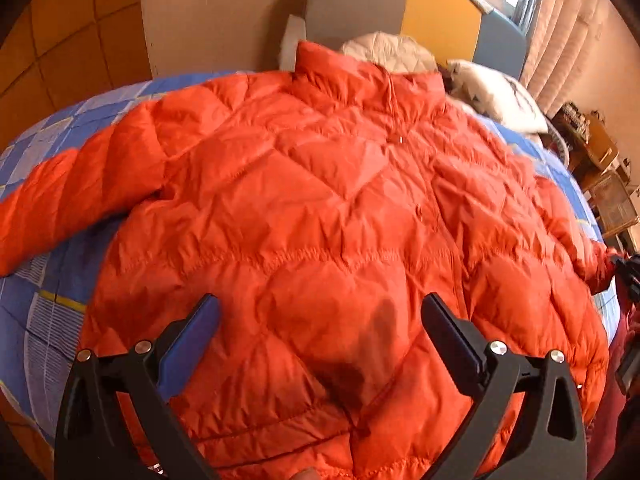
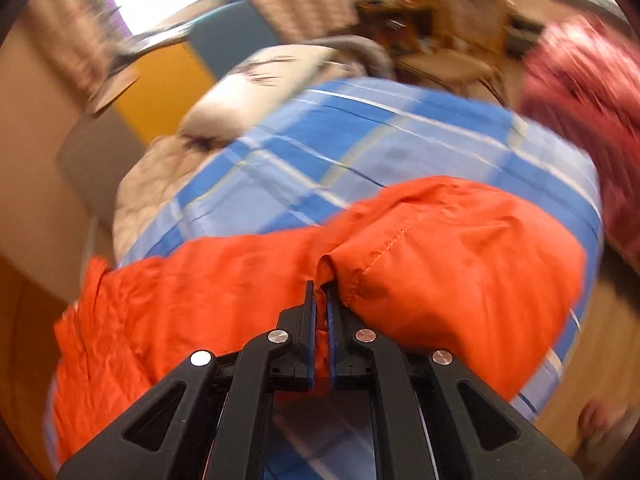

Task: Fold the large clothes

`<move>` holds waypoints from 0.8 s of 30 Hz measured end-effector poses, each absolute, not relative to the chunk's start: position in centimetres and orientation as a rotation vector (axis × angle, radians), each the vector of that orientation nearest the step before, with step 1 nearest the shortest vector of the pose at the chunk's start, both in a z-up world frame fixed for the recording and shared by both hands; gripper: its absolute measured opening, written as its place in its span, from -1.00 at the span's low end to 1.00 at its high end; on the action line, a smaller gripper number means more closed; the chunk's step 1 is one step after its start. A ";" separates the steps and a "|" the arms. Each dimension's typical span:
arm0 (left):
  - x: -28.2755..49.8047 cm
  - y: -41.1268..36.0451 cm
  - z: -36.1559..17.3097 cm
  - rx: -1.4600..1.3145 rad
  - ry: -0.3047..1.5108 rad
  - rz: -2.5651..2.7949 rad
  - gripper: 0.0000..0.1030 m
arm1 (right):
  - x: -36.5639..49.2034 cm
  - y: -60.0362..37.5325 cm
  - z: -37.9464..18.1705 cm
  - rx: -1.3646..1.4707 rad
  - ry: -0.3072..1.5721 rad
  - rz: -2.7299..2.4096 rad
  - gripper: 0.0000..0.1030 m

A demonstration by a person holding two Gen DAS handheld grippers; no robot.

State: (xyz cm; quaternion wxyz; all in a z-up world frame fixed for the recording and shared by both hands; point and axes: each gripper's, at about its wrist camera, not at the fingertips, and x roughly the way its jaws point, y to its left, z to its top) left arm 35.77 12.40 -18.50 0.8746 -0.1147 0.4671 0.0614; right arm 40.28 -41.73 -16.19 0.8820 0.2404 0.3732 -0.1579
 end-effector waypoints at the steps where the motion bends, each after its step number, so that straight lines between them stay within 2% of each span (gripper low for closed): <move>1: 35.6 12.5 -18.5 -0.231 0.955 0.137 0.94 | 41.1 -40.4 -15.9 0.453 0.766 -0.286 -0.93; 12: 32.5 14.2 -18.9 -0.261 0.879 0.170 0.86 | 45.1 -23.0 -14.5 -0.060 0.802 0.185 -0.93; 15: 31.9 14.7 -18.8 -0.281 0.875 0.166 0.75 | 44.5 -19.8 -15.0 -0.112 0.837 0.249 -0.93; 20: 31.5 15.1 -18.5 -0.324 0.876 0.135 0.75 | 43.2 -16.2 -16.3 -0.102 0.891 0.317 -0.93; 21: 31.4 15.2 -18.5 -0.334 0.875 0.129 0.75 | 42.8 -15.6 -16.5 -0.089 0.899 0.322 -0.90; 22: 31.4 15.4 -18.5 -0.358 0.870 0.109 0.75 | 42.6 -15.4 -16.6 -0.070 0.909 0.324 -0.74; 23: 31.4 15.6 -18.4 -0.384 0.869 0.087 0.75 | 42.4 -15.4 -16.6 -0.044 0.911 0.324 -0.46; 24: 31.5 15.6 -18.4 -0.397 0.870 0.086 0.75 | 41.9 -15.4 -16.5 -0.008 0.897 0.320 -0.31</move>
